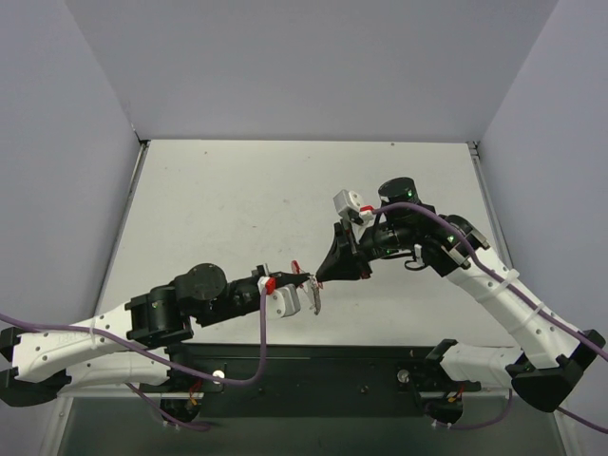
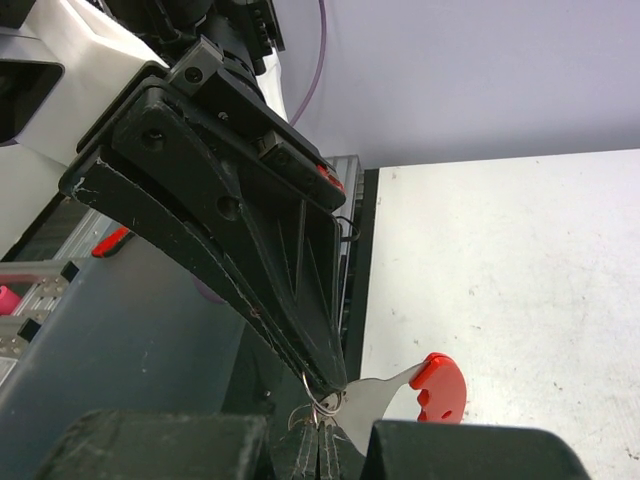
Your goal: Put the keys on the keyring
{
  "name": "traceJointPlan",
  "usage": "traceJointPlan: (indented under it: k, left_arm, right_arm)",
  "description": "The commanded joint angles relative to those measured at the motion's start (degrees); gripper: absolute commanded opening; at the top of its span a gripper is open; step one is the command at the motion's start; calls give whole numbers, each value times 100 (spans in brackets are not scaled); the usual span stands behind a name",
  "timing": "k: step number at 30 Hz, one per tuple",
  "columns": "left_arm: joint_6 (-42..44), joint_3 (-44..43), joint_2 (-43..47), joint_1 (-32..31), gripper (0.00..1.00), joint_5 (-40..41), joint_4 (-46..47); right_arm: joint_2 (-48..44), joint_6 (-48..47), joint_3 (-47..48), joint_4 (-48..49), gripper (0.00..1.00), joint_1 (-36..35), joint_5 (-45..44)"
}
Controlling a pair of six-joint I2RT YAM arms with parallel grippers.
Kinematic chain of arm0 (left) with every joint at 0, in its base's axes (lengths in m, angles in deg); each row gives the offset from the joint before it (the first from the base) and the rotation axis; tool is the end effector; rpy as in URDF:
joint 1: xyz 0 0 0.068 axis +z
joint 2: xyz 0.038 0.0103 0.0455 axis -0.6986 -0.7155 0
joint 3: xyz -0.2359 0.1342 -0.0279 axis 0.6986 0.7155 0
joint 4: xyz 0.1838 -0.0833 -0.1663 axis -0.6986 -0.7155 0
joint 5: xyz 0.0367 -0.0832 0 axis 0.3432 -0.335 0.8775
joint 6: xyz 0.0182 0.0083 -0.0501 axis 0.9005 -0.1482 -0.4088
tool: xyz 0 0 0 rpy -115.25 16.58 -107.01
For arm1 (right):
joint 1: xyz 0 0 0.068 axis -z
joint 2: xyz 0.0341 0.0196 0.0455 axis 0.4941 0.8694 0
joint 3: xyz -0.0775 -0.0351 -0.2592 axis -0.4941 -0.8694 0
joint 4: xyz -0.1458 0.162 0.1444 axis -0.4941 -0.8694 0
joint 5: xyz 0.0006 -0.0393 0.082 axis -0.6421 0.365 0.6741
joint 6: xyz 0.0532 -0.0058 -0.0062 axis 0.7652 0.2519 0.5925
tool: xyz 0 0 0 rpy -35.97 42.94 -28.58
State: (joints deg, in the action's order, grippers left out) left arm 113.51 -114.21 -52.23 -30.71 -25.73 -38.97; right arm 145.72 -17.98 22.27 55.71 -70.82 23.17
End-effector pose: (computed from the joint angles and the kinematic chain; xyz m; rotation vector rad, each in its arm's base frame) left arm 0.0506 -0.1749 0.3825 1.2588 1.1427 -0.5628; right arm 0.1573 0.1787 0.4173 -1.5063 1.2186 1.2745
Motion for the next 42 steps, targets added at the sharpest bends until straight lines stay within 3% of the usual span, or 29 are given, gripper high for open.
traceJointPlan:
  k: [1, 42]
  left_arm:
    - [-12, -29, 170, -30, 0, -149, 462]
    - [-82, 111, 548, -39, 0, -448, 1139]
  right_arm:
    - [-10, -19, -58, 312, 0, 104, 107]
    - [377, 157, -190, 241, 0, 236, 11]
